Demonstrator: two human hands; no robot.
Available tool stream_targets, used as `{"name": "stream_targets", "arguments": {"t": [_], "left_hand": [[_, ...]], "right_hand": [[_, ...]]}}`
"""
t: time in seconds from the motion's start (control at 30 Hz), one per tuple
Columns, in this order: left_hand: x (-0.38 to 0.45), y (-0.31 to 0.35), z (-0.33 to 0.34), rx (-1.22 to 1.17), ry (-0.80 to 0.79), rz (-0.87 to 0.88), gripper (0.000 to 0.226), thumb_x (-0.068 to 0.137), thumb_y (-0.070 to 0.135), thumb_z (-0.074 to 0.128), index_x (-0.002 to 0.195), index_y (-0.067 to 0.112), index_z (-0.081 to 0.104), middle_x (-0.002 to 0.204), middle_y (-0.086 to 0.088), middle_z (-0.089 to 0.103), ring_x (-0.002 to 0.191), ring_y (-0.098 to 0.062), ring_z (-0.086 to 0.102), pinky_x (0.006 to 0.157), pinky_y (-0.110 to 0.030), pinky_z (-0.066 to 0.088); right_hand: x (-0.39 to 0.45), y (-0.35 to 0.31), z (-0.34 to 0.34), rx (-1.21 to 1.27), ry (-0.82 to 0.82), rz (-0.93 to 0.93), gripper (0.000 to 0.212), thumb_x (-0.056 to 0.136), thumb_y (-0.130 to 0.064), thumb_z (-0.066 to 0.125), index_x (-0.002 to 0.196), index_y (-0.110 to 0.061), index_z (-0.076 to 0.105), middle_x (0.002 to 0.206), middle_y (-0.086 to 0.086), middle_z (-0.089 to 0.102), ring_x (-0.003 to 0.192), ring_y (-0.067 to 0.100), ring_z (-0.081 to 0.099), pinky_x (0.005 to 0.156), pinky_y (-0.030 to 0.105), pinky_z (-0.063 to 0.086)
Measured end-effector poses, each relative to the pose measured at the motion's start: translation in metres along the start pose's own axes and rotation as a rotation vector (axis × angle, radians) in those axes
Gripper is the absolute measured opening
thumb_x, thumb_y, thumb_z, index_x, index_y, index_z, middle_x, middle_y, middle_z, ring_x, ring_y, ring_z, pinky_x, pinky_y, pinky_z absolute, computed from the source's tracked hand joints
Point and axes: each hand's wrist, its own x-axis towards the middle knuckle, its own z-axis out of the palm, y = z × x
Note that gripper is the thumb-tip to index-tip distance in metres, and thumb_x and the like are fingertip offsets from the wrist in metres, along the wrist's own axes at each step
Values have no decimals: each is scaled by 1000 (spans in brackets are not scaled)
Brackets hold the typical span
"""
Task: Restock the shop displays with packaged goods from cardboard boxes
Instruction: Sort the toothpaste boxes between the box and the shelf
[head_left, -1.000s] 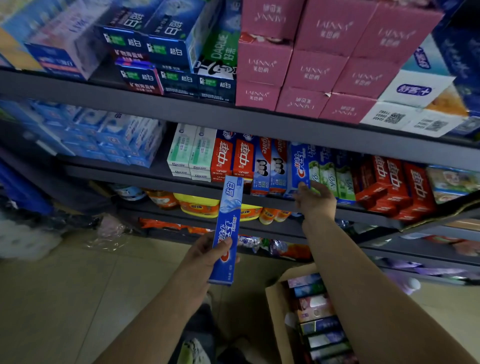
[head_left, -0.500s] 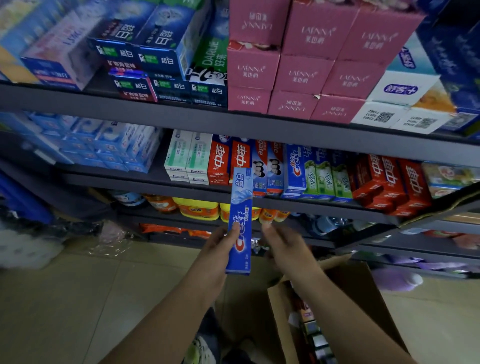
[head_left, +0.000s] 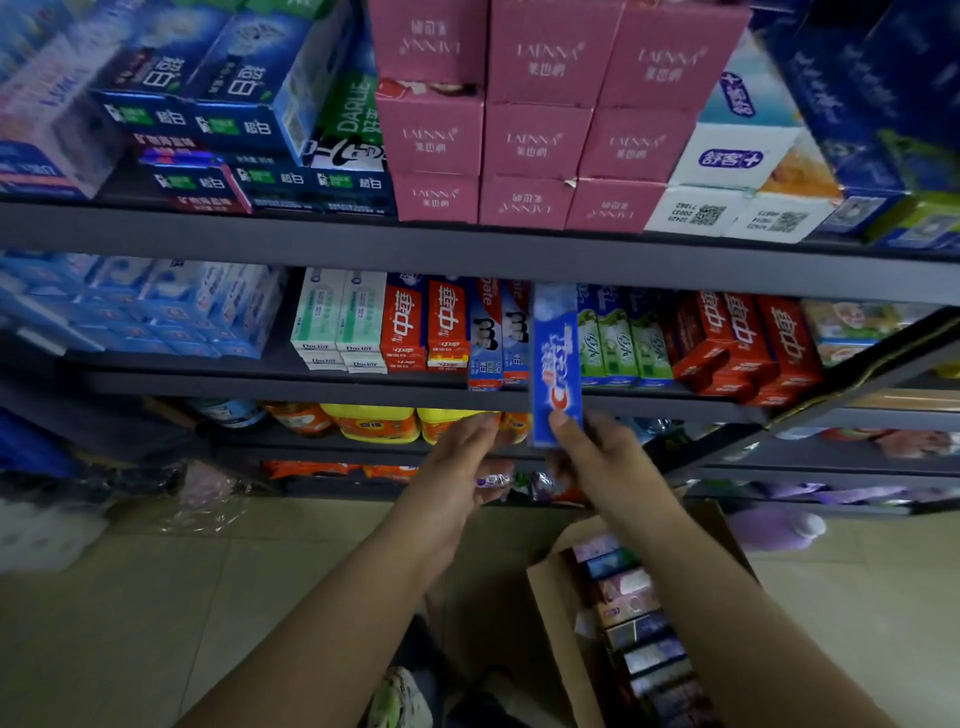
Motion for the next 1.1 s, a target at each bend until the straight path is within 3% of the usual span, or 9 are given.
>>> {"name": "stream_targets", "arguments": {"t": [0.2, 0.33, 0.43, 0.53, 0.6, 0.73, 0.8, 0.9, 1.1], "left_hand": [[-10, -15, -21, 14, 64, -109, 20, 97, 24, 47, 113, 22, 57, 106, -4, 70, 90, -20, 63, 78, -33, 48], [-14, -19, -30, 0, 81, -127, 20, 97, 21, 46, 112, 19, 58, 108, -7, 69, 91, -22, 63, 76, -34, 48], [-15, -19, -37, -3, 98, -125, 21, 98, 20, 44, 114, 18, 57, 109, -8, 68, 94, -24, 63, 81, -35, 48], [-16, -20, -42, -1, 113, -124, 22, 98, 21, 44, 114, 17, 58, 107, -8, 70, 98, -26, 64, 84, -37, 48], [-16, -22, -44, 1, 116, -127, 22, 98, 22, 44, 114, 16, 58, 107, -7, 70, 99, -27, 64, 83, -37, 49], [-16, -27, -44, 24, 105, -138, 22, 98, 23, 45, 113, 16, 59, 105, -6, 71, 96, -26, 64, 77, -34, 49], [-15, -30, -41, 39, 103, -144, 20, 98, 22, 45, 110, 17, 60, 101, -5, 71, 90, -24, 64, 75, -33, 47], [-9, -37, -32, 135, 82, -148, 17, 99, 17, 45, 103, 19, 61, 90, -2, 71, 78, -18, 63, 70, -29, 46], [13, -81, 1, 476, -46, -152, 12, 96, 14, 52, 88, 17, 61, 84, -1, 65, 67, -14, 58, 63, -27, 43]], "right_hand": [[64, -19, -20, 83, 66, 10, 22, 98, -41, 47, 96, -20, 56, 78, 7, 63, 66, 13, 52, 68, 28, 43], [87, -21, -15, 70, 116, 27, 36, 97, -42, 49, 120, -16, 52, 80, 5, 64, 66, 14, 52, 72, 31, 45], [95, -19, -13, 132, 257, 55, 56, 94, -43, 55, 142, -21, 38, 84, 5, 67, 57, 8, 55, 62, 22, 44], [98, -17, -11, 92, 355, 54, 52, 92, -41, 59, 138, -26, 41, 76, -1, 65, 52, 2, 56, 53, 20, 40], [101, -15, -8, 39, 419, 40, 50, 90, -41, 61, 134, -24, 47, 73, -3, 65, 60, 4, 59, 60, 22, 45], [104, -9, -5, -25, 480, 48, 52, 86, -46, 64, 131, -22, 51, 110, 7, 67, 94, 19, 65, 84, 34, 53], [95, -4, -5, 30, 490, 29, 47, 88, -45, 62, 128, -23, 52, 118, 10, 61, 98, 21, 63, 84, 36, 52], [58, 22, -8, 78, 562, -6, 29, 95, -35, 53, 121, -22, 54, 102, -5, 58, 84, 6, 57, 74, 28, 44], [-39, 153, -13, 221, 771, 279, 5, 92, -24, 58, 97, -25, 60, 88, -8, 63, 94, 18, 62, 90, 42, 50]]}}
